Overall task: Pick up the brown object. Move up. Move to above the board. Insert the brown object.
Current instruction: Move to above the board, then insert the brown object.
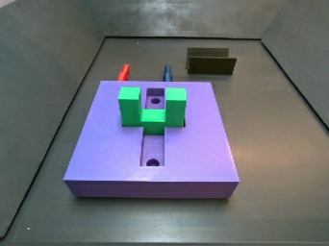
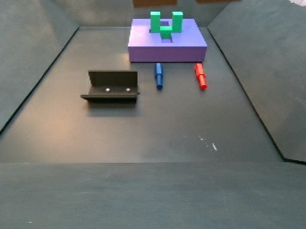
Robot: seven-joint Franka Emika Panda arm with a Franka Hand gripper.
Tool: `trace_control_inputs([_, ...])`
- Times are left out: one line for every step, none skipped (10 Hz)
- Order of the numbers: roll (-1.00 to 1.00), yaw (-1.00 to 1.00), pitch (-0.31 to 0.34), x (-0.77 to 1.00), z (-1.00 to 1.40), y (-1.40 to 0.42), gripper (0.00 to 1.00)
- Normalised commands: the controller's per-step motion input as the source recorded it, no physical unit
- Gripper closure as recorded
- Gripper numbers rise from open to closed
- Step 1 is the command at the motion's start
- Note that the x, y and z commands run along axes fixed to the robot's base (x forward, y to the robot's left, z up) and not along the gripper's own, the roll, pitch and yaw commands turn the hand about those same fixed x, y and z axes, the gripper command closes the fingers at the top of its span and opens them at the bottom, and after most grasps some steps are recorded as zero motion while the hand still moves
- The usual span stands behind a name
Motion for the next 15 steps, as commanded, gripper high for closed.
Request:
trace_control_inputs([0.0,0.02,0.014,0.07,0.14,-1.4,1.0])
trace_control_inputs([-0.01,0.01,0.028,0.07,0.15,-1.4,1.0])
trace_control_inputs([0.0,0.01,0.045,0.08,0.16,-1.4,1.0])
trace_control_inputs([0.01,0.0,0.075,0.09,0.16,-1.4,1.0])
trace_control_inputs([0.0,0.01,0.102,0.12,0.17,-1.4,1.0])
trace_control_inputs([0.01,0.01,0.13,0.16,0.17,-1.4,1.0])
trace_control_inputs([0.01,0.01,0.151,0.19,0.19,-1.4,1.0])
trace_control_inputs([0.02,0.01,0.171,0.11,0.08,-0.49,1.0])
trace_control_inputs([0.0,0.0,0.0,0.03,0.0,0.0,1.0])
trace_control_inputs([0.0,-0.1,-0.01,0.0,-0.14,-0.09,1.0])
trace_control_inputs([0.0,-0.73,-0.206,-0.04,-0.23,-0.21,1.0])
trace_control_inputs([-0.06,-0.97,-0.18,0.0,-0.25,-0.05,1.0])
trace_control_inputs([-0.08,-1.0,-0.163,0.0,-0.23,-0.02,1.0])
trace_control_inputs([-0.07,-1.0,-0.171,0.0,-0.25,-0.02,1.0])
trace_control_inputs([-0.07,-1.0,-0.173,0.0,-0.25,-0.02,1.0])
